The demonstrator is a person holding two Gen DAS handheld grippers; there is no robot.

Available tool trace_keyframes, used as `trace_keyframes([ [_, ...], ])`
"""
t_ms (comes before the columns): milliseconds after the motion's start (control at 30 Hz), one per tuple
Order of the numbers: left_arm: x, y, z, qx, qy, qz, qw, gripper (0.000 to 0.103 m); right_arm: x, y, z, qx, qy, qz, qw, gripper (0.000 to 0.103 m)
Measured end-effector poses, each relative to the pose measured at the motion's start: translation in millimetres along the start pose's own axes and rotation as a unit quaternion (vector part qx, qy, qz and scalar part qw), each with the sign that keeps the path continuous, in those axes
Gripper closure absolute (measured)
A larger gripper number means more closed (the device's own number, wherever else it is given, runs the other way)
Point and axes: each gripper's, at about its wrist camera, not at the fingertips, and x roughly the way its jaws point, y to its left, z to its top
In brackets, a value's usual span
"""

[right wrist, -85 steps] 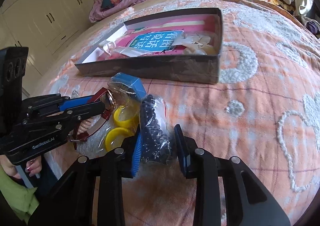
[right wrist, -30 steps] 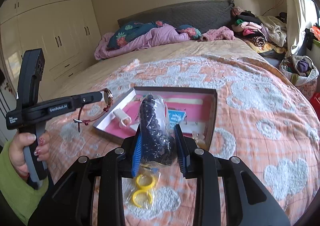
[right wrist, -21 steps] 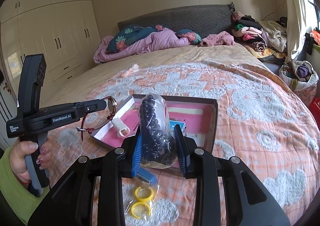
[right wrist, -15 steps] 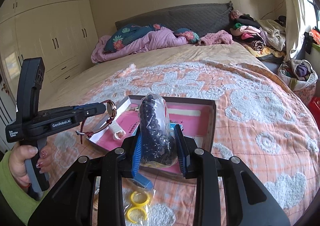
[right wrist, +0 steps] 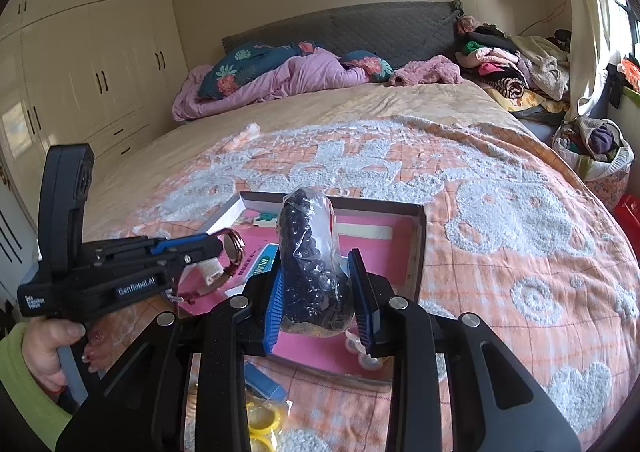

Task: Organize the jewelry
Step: 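Carry the watch strap and beaded bag over the grey box with both tools, then open both tools to drop the strap and beaded bag into the box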

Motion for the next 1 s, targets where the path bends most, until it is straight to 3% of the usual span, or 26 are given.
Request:
trace_keyframes([
  [400,31,2,-9,0.001,0.022,-0.011,0.9997,0.095,35,-8,-17,0.007,0.037,-0.006,0.999,0.074],
  [733,30,7,-8,0.000,0.019,0.000,0.9998,0.095,61,-9,-32,0.015,0.069,-0.003,0.998,0.074],
  [1000,24,5,-8,0.006,0.019,0.009,0.9998,0.084,74,-7,-41,0.016,0.090,-0.007,0.996,0.074],
])
